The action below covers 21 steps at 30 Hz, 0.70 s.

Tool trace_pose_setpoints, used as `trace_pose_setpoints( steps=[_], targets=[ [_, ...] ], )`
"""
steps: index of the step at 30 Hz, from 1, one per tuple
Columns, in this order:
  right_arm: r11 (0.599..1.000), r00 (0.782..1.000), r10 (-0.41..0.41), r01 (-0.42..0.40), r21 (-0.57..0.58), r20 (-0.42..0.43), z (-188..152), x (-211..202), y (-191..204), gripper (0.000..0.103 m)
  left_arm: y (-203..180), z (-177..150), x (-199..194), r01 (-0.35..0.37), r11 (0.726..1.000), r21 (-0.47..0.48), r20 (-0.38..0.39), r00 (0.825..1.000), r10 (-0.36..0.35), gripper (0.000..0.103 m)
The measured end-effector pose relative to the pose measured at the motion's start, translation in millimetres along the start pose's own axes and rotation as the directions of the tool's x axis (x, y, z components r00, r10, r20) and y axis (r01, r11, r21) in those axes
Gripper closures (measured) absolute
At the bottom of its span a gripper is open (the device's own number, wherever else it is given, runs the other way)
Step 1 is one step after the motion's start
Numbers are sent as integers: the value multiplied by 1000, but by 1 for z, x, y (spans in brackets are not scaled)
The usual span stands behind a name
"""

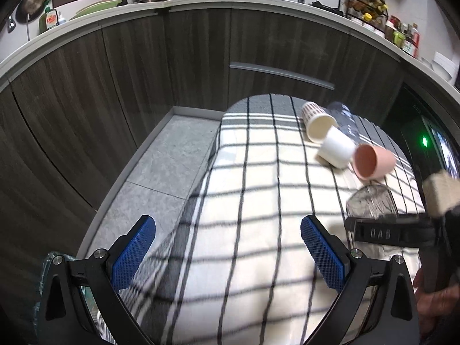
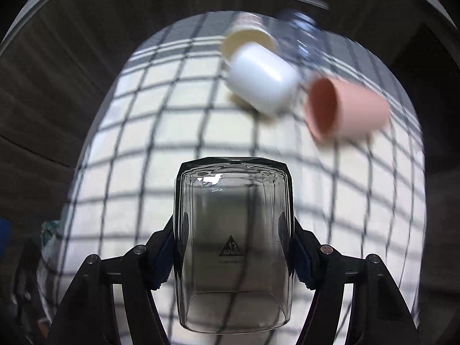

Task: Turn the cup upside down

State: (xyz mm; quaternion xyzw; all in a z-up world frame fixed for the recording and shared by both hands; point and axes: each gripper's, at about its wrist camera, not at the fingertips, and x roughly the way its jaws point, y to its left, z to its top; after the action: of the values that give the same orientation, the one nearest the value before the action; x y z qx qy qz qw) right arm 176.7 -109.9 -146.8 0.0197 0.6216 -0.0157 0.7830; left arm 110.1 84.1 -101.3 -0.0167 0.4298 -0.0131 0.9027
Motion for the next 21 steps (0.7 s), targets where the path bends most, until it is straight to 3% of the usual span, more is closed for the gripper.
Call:
trace_pose_setpoints(
  steps=[7,13,15,17,21],
  targets=[
    [983,998,-63,62,171,1,-59,16,-18,36,3,-23,-17,-29,999,29,2,1000,29,0],
    [978,996,-91,89,191,4,-79,35,-17,36,0,-34,-20,-52,997,49,-7,999,52,0],
    [979,995,-94,90,180,14,-79,34,-15,31,-2,-36,-22,-52,997,54,-9,999,52,0],
    [980,993,-107,99,175,40,-78,26,-14,13,-4,-36,-26,-57,997,59,-5,998,57,0],
    [981,987,-97,73,178,127,-78,-3,-19,11,-14,-34,-36,-59,995,75,7,998,59,0]
  ],
)
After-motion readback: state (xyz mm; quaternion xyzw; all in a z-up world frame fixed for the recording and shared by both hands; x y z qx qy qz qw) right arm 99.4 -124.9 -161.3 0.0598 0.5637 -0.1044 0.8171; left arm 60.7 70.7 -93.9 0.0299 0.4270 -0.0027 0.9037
